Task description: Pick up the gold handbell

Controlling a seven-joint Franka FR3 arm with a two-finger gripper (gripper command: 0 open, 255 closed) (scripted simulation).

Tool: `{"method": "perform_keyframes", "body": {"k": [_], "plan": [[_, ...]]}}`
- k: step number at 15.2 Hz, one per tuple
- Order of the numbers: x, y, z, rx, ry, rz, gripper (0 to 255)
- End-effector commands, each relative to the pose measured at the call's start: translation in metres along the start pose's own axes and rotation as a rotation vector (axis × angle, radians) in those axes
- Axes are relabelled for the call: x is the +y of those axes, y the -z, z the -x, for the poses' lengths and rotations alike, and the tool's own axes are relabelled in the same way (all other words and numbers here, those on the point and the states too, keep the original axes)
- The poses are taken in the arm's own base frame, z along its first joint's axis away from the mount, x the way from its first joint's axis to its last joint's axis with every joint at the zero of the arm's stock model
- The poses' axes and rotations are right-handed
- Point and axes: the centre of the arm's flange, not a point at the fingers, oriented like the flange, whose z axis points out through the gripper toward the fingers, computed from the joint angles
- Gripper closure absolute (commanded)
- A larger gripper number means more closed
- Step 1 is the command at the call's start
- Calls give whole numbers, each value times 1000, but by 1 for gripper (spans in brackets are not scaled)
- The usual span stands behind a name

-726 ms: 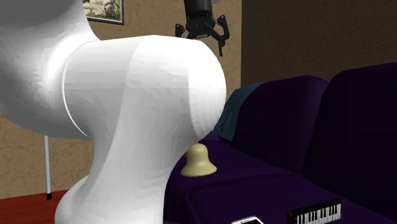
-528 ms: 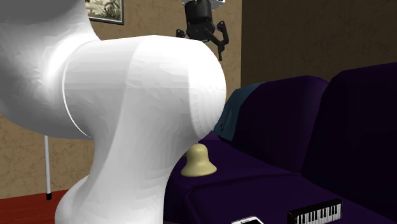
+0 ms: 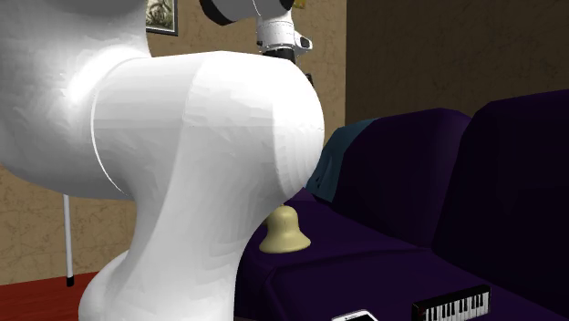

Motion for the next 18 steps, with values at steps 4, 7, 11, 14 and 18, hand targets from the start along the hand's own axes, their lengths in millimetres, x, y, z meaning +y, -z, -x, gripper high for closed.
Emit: {"method": "perform_keyframes", "body": {"k": [4,7,11,14,18], "plan": [[-20,-40,-49,-2,3,-7,0],[-31,-65,-77,-5,5,-10,0],[-47,-98,-116,-8,7,-15,0],[-52,-113,-127,-9,8,-17,0],[-55,-134,-125,-9,8,-17,0]]}}
